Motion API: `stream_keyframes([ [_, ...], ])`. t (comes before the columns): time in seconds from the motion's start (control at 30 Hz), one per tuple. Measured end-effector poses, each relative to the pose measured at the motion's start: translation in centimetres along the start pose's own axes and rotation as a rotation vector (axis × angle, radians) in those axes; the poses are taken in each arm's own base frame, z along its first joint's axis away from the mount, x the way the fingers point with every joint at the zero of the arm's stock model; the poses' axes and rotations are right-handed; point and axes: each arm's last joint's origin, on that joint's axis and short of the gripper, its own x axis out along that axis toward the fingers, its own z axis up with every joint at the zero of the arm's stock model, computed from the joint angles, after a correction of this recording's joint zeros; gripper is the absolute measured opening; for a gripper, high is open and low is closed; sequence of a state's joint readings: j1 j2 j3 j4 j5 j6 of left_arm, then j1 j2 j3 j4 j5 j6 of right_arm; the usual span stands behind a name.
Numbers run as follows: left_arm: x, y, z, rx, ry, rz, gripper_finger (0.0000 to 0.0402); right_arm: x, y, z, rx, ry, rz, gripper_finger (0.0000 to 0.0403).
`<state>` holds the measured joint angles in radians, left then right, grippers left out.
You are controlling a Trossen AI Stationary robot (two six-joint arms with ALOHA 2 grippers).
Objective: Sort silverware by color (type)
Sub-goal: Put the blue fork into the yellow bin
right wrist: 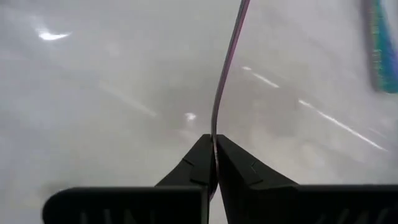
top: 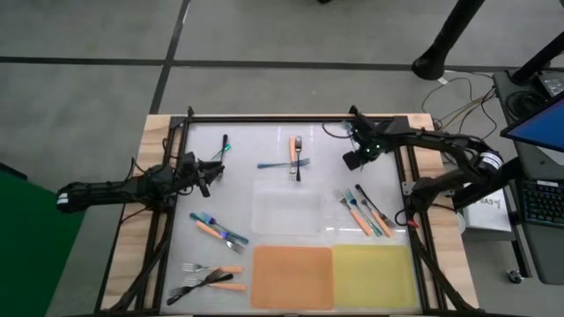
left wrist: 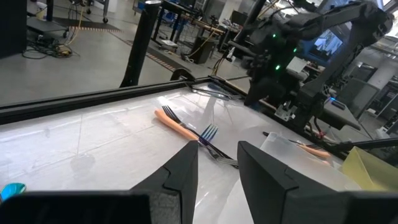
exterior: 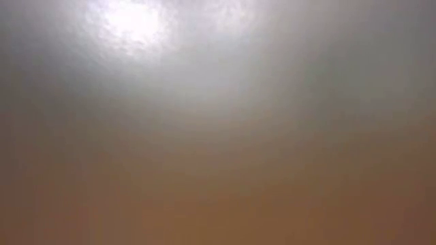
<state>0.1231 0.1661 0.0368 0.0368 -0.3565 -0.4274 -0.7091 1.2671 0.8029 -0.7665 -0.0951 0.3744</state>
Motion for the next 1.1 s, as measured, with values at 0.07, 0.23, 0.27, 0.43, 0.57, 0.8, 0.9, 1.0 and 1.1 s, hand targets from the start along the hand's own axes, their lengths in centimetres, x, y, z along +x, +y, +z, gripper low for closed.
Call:
stream_keyframes([
  [0.07, 0.0, 0.0, 0.0, 0.000, 0.000, 0.000, 0.0096, -1.4, 0.5, -0.3, -0.015, 0.004, 0.065, 0.0009],
  [0.23, 0.0, 0.0, 0.0, 0.000, 0.000, 0.000, 0.0096, -5.1, 2.7, -1.8, -0.070, 0.001, 0.212, 0.0009],
  [0.27, 0.0, 0.0, 0.0, 0.000, 0.000, 0.000, 0.0096, -5.7, 3.3, -2.4, -0.077, 0.007, 0.236, 0.0009],
  [0.43, 0.0, 0.0, 0.0, 0.000, 0.000, 0.000, 0.0096, -8.4, 6.5, -5.5, -0.117, 0.047, 0.326, 0.0009],
  [0.57, 0.0, 0.0, 0.0, 0.000, 0.000, 0.000, 0.0096, -10.3, 9.2, -8.2, -0.172, 0.087, 0.405, 0.0009],
  [0.8, 0.0, 0.0, 0.0, 0.000, 0.000, 0.000, 0.0096, -11.6, 13.1, -14.2, -0.356, 0.242, 0.476, 0.0009],
  [0.9, 0.0, 0.0, 0.0, 0.000, 0.000, 0.000, 0.0096, -11.7, 13.9, -17.1, -0.484, 0.308, 0.476, 0.0009],
  [1.0, 0.0, 0.0, 0.0, 0.000, 0.000, 0.000, 0.0096, -11.7, 14.5, -19.6, -0.579, 0.379, 0.478, 0.0009],
  [1.1, 0.0, 0.0, 0.0, 0.000, 0.000, 0.000, 0.0096, -11.8, 14.8, -21.4, -0.644, 0.438, 0.484, 0.0009],
])
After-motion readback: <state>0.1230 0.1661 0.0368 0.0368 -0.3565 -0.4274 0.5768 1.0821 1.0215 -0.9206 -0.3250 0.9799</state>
